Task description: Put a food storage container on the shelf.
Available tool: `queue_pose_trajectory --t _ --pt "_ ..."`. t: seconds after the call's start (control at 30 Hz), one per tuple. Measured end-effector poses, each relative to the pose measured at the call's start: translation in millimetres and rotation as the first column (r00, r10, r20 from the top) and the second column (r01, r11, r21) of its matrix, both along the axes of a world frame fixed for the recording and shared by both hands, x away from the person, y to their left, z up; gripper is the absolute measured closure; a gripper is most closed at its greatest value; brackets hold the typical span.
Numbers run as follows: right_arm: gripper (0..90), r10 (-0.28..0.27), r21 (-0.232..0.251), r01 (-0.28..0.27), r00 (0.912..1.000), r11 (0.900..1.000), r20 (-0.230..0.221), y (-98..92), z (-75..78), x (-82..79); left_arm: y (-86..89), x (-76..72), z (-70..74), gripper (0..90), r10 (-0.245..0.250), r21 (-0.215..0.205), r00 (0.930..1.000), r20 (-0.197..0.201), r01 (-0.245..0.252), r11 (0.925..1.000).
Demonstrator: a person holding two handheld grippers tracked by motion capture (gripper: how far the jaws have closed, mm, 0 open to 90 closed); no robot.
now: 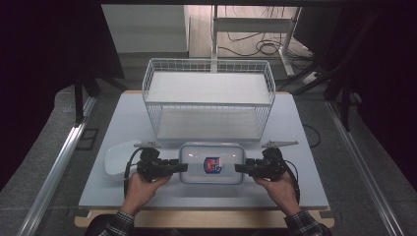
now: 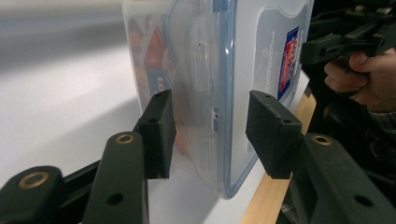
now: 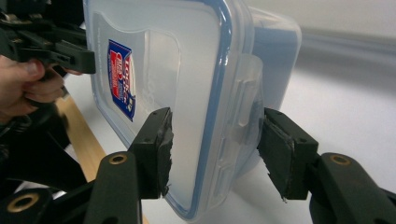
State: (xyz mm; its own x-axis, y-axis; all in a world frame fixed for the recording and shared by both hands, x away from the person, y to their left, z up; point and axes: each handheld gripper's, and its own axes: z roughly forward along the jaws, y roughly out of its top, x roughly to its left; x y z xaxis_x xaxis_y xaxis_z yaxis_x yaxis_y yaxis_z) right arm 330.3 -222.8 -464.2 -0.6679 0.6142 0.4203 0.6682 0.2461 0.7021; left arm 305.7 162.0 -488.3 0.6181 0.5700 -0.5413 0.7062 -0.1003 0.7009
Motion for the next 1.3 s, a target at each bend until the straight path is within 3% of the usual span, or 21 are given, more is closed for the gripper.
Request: queue_pose_trajectory --t 0.23,0.43,0.53,0.77,1.3 --pt "46.0 0.002 -0.004 -0.002 0.9987 1.0 0.052 1.2 17.4 6.5 0.4 6.3 16.2 53.2 0.017 -0.009 0.9993 0.033 -0.017 0.9998" --pt "45.7 -0.004 0.007 0.004 0.9933 1.0 0.115 2.7 50.1 19.5 1.0 17.5 47.1 53.2 0.034 -0.01 0.9953 0.091 -0.033 0.9994" --pt "45.7 -0.004 0.008 0.003 0.9907 1.0 0.136 3.7 61.0 25.7 1.5 22.4 54.7 53.1 0.035 -0.007 0.994 0.103 -0.034 0.9994" --pt "45.8 -0.009 0.014 0.007 0.9877 1.0 0.156 6.0 75.1 38.0 4.2 37.7 71.4 53.0 0.036 -0.007 0.9919 0.122 -0.036 0.9993" --pt "45.9 -0.018 0.022 0.014 0.9754 1.0 0.22 12.8 123.9 66.9 10.1 70.4 124.0 52.5 0.047 -0.004 0.9849 0.167 -0.047 0.9989"
